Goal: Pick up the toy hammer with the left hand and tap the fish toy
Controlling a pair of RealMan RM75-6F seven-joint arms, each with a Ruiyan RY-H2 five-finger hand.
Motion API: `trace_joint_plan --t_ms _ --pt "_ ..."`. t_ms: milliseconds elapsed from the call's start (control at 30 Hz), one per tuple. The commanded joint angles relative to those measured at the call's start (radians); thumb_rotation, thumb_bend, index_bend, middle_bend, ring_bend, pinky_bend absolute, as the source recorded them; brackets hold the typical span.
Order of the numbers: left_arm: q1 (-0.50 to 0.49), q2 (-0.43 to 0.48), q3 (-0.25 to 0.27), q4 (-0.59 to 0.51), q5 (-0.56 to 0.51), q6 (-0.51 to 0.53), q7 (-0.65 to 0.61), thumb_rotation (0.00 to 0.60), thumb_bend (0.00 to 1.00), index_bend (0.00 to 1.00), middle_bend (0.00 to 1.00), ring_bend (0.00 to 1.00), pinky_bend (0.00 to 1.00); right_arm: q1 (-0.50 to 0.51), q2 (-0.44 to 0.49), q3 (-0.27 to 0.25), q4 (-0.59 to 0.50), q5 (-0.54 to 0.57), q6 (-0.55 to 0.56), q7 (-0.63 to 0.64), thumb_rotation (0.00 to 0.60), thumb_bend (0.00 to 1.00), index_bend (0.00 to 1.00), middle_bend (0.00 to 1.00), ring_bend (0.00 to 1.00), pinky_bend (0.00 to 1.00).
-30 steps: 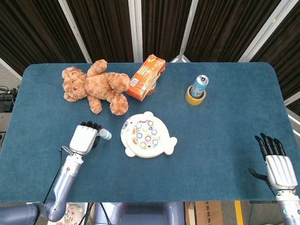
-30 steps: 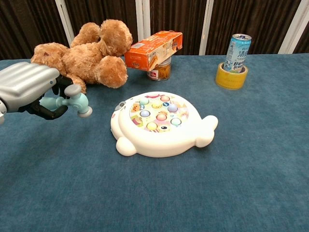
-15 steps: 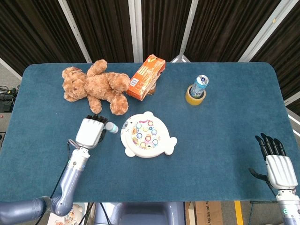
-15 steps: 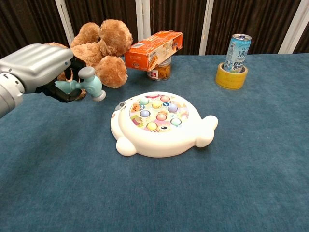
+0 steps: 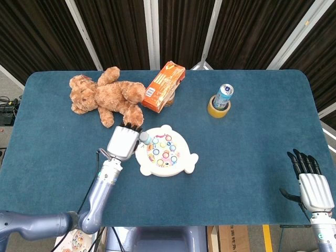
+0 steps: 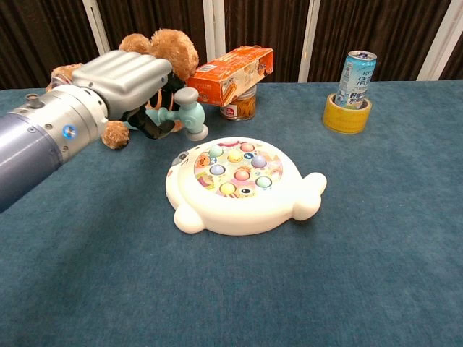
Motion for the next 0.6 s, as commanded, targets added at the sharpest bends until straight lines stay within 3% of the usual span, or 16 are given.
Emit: trace_joint_plan --t_ms 33,600 --pt "-0.023 -0.027 -0.010 0.024 -0.024 -0.002 0.022 0.600 0.63 0.66 0.50 0.40 0.54 0.000 0.002 0.000 -0.002 0.002 -0.002 0.004 0.600 0.18 0.00 0.00 0.00 0.00" --pt "-0.105 -0.118 -0.040 0.125 -0.109 0.015 0.075 0.600 0.63 0.66 0.50 0.40 0.54 0.000 0.016 -0.002 -0.012 0.011 -0.016 0.029 0.600 0.18 0.00 0.00 0.00 0.00"
